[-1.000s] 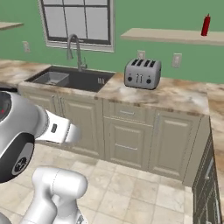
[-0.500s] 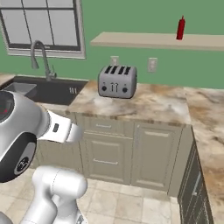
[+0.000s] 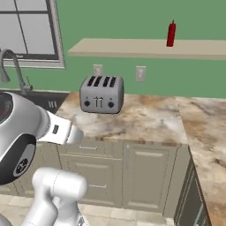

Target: Collect the paprika, ketchup, and shaker from the cabinet and place them next to the stove.

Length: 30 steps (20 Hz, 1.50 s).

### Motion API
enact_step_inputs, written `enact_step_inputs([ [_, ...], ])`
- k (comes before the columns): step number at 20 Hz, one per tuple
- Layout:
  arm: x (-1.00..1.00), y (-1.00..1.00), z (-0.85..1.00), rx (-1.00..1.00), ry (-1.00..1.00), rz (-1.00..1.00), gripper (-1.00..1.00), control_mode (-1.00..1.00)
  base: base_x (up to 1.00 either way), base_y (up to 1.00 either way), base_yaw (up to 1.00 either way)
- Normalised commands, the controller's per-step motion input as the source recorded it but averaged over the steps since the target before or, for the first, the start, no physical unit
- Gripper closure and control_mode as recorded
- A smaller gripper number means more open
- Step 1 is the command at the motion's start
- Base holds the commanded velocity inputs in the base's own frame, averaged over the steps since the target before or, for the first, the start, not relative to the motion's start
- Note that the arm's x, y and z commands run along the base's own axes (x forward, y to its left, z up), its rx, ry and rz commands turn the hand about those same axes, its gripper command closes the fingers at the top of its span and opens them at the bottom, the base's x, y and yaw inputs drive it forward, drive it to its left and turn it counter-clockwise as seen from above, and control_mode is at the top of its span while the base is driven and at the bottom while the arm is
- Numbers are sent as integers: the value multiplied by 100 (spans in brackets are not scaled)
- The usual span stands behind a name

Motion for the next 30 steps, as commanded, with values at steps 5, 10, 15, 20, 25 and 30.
enact_step_inputs([
  [5,0,0,0,0,0,0,-100,100,64,-32,-9],
  [10,0,0,0,0,0,0,-100,100,52,-47,-5],
  [15,0,0,0,0,0,0,-100,100,48,-51,-3],
  [20,0,0,0,0,0,0,-100,100,60,-35,-1],
  [25,0,0,0,0,0,0,-100,100,82,-2,0],
  [30,0,0,0,0,0,0,-100,100,78,0,0],
])
